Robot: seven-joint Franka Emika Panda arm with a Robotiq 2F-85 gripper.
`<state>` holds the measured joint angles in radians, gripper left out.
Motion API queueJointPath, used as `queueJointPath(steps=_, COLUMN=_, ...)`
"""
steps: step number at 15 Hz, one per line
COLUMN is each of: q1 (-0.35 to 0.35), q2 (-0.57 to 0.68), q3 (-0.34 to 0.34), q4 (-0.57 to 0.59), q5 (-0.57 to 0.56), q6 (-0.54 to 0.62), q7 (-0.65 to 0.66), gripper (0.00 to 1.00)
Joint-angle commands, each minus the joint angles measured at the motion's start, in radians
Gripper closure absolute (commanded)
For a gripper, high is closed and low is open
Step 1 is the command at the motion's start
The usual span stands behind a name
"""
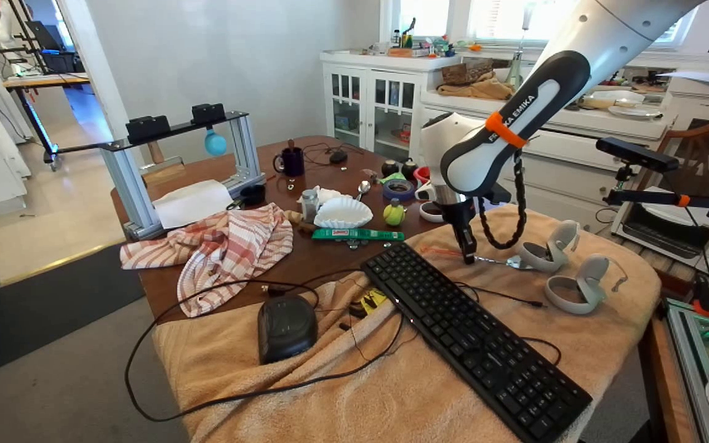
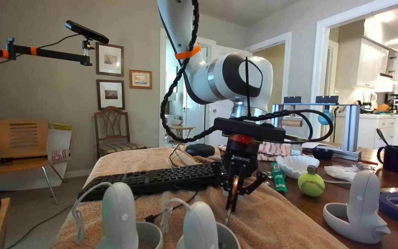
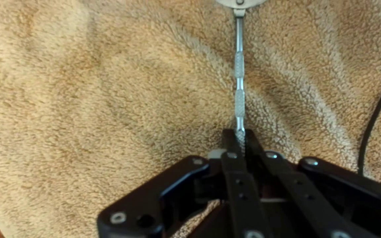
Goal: Move the gray objects off the orange towel using the spatula
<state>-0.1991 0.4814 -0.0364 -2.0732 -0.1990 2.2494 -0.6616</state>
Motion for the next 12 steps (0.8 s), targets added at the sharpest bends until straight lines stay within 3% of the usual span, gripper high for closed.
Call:
queueJointPath(steps=1, q1=0.013, q2=0.034, q3=-0.010, q4=0.017, q5=-0.048, q6=-0.014, q7=-0.008, gripper=0.98)
queueJointPath(steps=12, q1=0.018, q2=0.038, q3=-0.011, q4=0.014, q5=-0.074, q6=-0.001, q7=-0.004, gripper=0.98)
